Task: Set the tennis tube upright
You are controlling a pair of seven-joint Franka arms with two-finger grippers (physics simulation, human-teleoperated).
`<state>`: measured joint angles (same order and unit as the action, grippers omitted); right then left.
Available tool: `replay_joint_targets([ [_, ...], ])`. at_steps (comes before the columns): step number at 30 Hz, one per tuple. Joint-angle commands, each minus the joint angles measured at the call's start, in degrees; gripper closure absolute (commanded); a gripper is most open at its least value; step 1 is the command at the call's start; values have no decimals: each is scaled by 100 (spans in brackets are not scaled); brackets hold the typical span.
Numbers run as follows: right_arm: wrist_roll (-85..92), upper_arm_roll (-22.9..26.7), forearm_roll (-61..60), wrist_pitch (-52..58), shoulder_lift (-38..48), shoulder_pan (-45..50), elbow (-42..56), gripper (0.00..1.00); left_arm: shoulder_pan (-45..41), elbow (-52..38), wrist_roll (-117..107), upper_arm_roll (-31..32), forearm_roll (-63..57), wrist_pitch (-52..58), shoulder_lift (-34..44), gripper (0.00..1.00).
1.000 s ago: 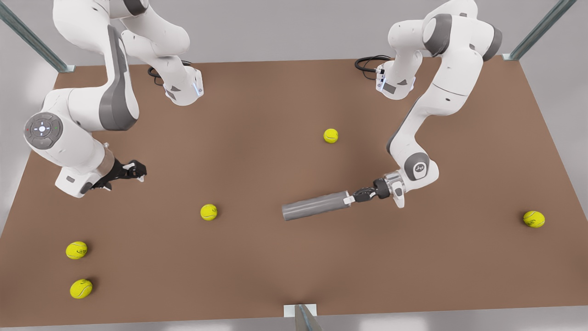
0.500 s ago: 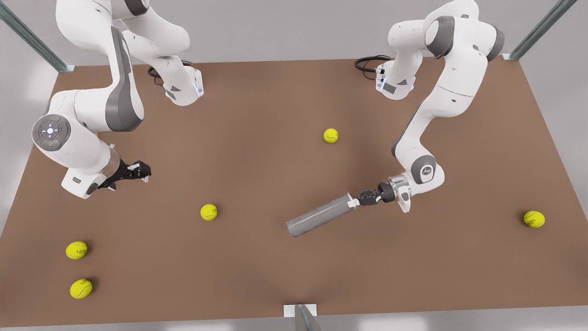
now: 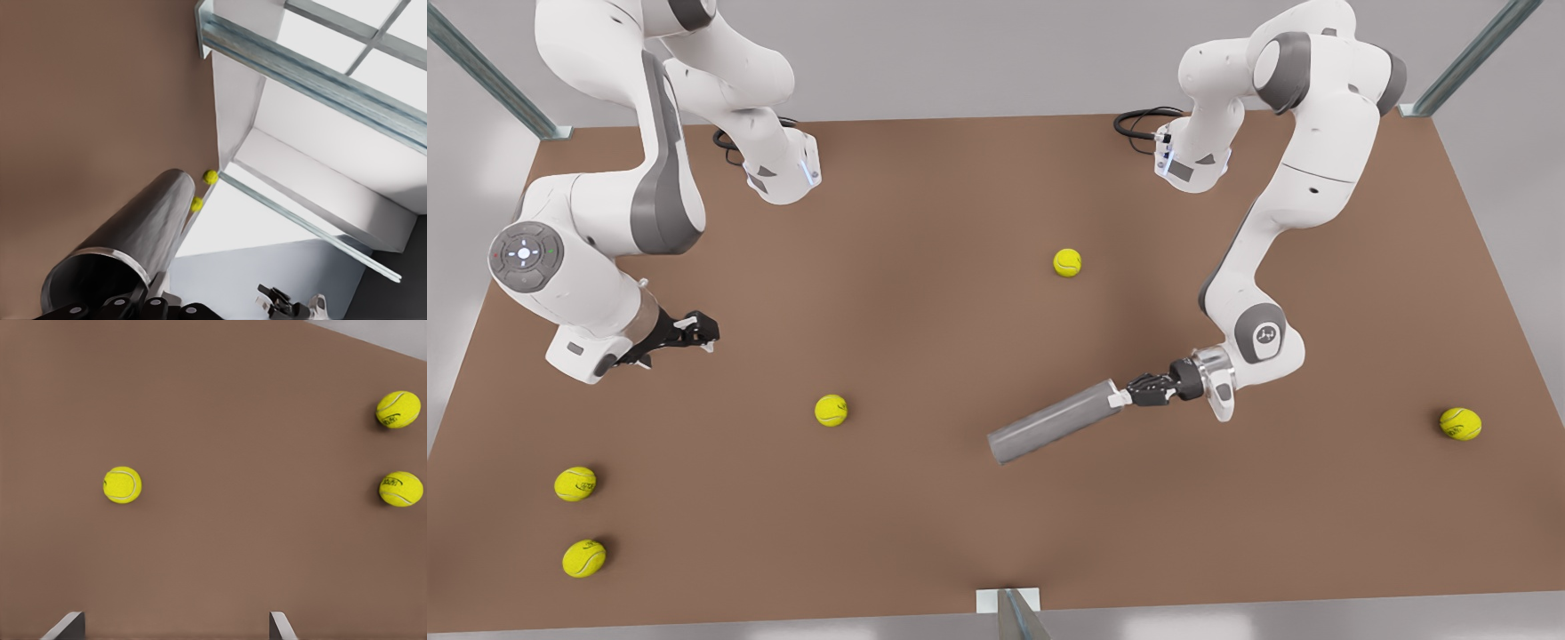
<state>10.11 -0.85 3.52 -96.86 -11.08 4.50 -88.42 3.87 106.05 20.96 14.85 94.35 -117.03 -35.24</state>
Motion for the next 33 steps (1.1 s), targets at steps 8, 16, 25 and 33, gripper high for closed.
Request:
replay_joint_targets([
  [8,0,-3,0,0,0,-2,-9,0,0,-225,-532,0,-427,-4,18,79],
  [16,-9,-3,0,-9,0,-2,-9,0,9,-567,-1428,-9,-1164,-13,97,79],
  [25,18,6,9,-88,53,-99,-44,0,9,-884,-2210,-17,-1859,-22,176,79],
  [33,-26,6,9,-176,18,-20,-61,0,9,-1042,-2579,-17,-2422,-13,255,79],
])
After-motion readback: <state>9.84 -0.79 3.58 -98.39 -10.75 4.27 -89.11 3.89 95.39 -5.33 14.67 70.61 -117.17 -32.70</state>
